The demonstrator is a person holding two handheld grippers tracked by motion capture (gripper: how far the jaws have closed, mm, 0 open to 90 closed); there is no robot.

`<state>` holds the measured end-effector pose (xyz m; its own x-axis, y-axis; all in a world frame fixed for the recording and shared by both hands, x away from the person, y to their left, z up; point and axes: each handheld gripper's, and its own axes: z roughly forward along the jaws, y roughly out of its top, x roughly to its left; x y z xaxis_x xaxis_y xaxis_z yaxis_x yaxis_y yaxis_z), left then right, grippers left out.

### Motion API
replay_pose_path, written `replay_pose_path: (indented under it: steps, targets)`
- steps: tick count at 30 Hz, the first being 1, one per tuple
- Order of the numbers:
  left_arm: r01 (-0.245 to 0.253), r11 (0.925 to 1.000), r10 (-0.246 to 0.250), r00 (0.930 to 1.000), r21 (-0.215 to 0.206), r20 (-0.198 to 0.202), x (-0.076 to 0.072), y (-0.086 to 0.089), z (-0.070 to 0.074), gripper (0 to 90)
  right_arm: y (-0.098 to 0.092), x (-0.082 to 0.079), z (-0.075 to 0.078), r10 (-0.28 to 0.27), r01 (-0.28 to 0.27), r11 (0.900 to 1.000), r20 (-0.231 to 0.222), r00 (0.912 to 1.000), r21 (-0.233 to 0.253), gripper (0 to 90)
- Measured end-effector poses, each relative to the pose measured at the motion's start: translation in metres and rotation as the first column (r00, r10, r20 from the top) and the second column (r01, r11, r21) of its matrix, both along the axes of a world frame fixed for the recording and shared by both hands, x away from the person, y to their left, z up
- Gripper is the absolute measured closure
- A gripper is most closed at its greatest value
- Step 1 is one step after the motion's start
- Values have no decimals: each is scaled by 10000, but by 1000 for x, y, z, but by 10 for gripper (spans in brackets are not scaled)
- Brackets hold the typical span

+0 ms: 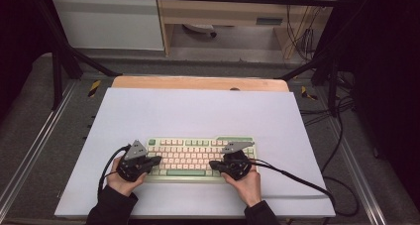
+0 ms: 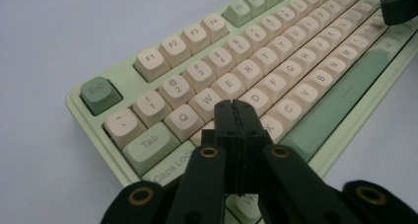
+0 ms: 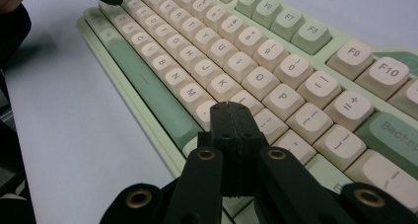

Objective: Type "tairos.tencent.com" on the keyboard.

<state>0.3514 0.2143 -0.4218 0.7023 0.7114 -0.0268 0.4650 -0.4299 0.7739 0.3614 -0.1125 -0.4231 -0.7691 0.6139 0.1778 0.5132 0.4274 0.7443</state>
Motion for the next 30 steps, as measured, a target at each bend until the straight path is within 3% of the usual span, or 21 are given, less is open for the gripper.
replay_pose_path:
  steps: [11, 30]
  targets:
    - [11, 10000, -11, 10000, -10, -11, 0, 0, 0, 900, 4, 2, -5, 12, -13, 10000, -146, 9999, -40, 900]
    - [47, 10000, -47, 10000, -4, 2, -1, -1, 0, 900, 4, 1, -5, 48, -48, 9999, 17, 10000, -97, 900]
